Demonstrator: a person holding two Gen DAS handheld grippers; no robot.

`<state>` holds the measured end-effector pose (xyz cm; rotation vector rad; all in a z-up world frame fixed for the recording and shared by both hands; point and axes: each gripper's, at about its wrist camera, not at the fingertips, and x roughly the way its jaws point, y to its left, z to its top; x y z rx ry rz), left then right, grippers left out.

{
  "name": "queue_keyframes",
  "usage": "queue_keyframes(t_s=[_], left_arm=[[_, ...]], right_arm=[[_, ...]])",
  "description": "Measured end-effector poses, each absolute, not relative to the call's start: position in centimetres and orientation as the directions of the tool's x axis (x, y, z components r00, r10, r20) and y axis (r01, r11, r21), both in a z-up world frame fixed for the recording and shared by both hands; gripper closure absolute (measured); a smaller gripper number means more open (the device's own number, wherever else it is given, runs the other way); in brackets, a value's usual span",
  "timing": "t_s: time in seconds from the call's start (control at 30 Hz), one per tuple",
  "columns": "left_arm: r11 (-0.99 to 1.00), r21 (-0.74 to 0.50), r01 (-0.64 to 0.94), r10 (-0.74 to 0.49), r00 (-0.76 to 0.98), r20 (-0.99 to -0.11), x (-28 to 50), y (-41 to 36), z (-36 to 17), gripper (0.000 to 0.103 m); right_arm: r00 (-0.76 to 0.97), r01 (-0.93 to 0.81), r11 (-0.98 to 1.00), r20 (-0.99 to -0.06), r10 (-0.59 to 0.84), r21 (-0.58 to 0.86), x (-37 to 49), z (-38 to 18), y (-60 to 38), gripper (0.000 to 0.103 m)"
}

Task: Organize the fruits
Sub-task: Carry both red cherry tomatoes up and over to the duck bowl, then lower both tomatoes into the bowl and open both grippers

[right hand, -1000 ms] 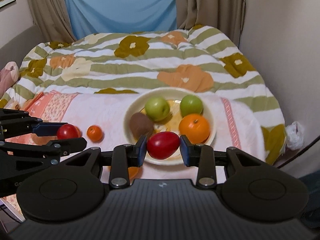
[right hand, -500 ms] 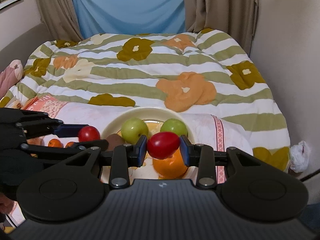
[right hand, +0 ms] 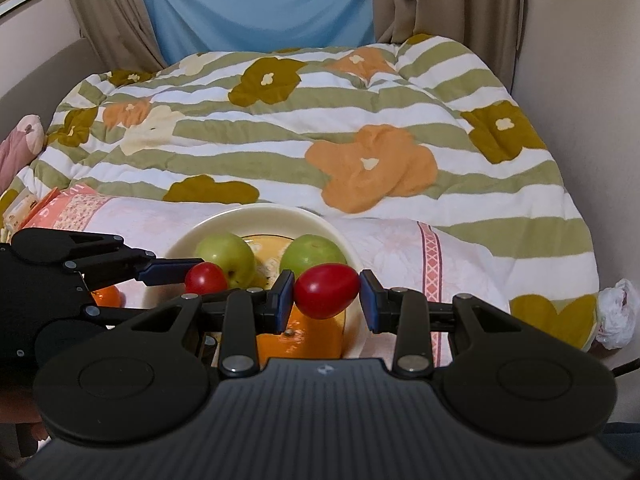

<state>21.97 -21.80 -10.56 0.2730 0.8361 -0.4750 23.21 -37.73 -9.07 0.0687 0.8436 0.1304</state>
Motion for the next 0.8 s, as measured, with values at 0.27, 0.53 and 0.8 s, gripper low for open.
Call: queue_keyframes(t_s=[0.27,0.53,0.8], left_arm=[[0.884,0.05,0.465,-0.283,0.617,-0.735,21.1,-20.9,-8.9,0.019],[0.909,0.054,0.413,-0.246,0.636,-0.731,19.4,-18.2,-7.7,0.016],[0.934,0.051,0.354,-0.202,0.638,-0.743,18.2,-16.0,-7.8,0.016]], right_arm=[[0.653,-0.103,0.987,-0.74,0.163,0.127,23.7,-9.0,-38.3,0.053],[0.649,-0.199,0.972,-0.726,0.228,0.127,24.0,-8.4,-36.2,0.053],[0.621,-0.322,0.942,-0.73,0.286,0.096,25.1,-9.6,-33.1,0.053]])
